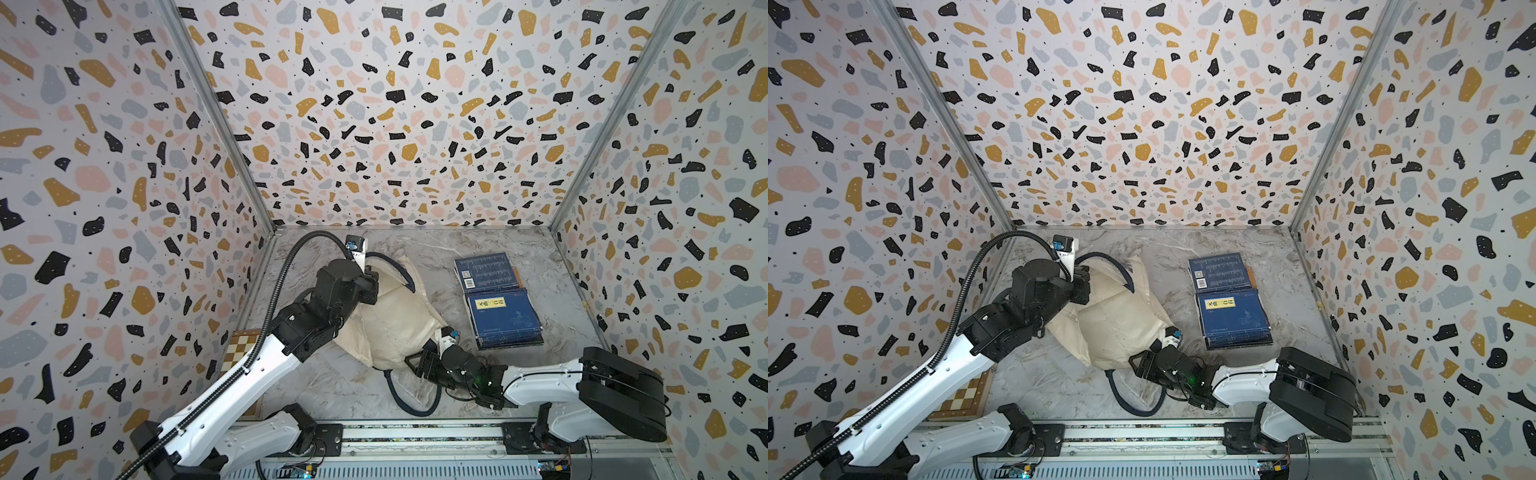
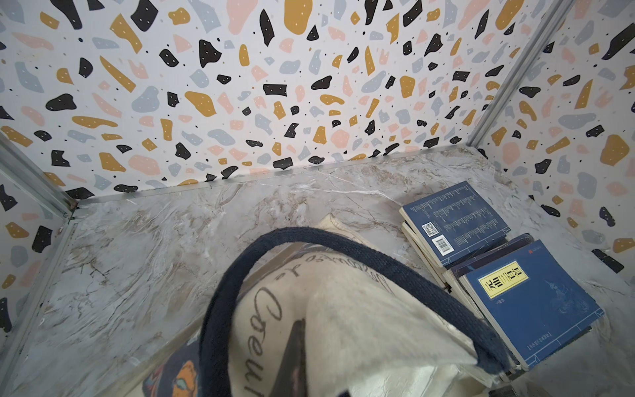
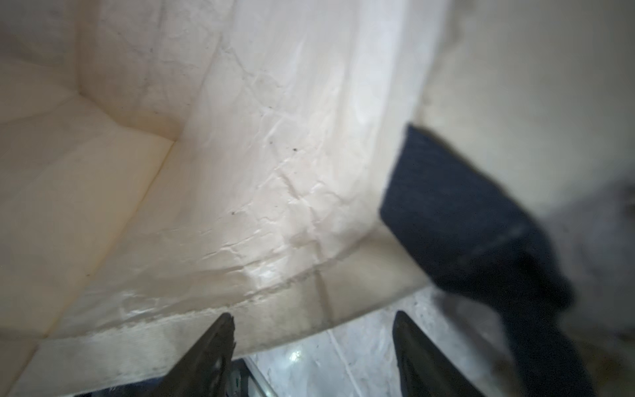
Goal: Take out the books from the canvas bag
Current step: Adjust the canvas bag at the center of the board.
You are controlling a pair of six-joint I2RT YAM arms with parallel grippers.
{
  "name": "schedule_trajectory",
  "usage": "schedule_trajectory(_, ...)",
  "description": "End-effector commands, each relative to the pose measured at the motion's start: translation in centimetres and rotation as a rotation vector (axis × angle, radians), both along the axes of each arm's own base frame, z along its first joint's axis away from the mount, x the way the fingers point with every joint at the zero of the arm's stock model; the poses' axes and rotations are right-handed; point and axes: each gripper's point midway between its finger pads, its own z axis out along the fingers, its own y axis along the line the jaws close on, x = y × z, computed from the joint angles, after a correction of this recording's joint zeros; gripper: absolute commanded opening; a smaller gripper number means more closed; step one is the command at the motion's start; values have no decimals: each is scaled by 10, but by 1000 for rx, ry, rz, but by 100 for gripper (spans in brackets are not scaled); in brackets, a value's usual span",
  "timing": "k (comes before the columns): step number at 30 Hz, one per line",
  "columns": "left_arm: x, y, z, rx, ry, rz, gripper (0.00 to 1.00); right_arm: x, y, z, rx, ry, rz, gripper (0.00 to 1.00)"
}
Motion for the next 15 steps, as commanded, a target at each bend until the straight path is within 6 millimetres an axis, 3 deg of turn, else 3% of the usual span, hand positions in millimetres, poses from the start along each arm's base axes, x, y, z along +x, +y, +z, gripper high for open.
schedule_trajectory(1, -1, -2, 49, -108, -128, 4, 0, 4, 4, 23, 58, -38, -41, 74)
schedule_trajectory(10, -3, -3, 62, -128, -165, 14, 0, -20, 10, -5, 54, 112, -46, 74)
schedule_trajectory(15, -5, -7, 64, -151, -173, 6, 0, -19, 13, -6, 87, 119, -68, 74)
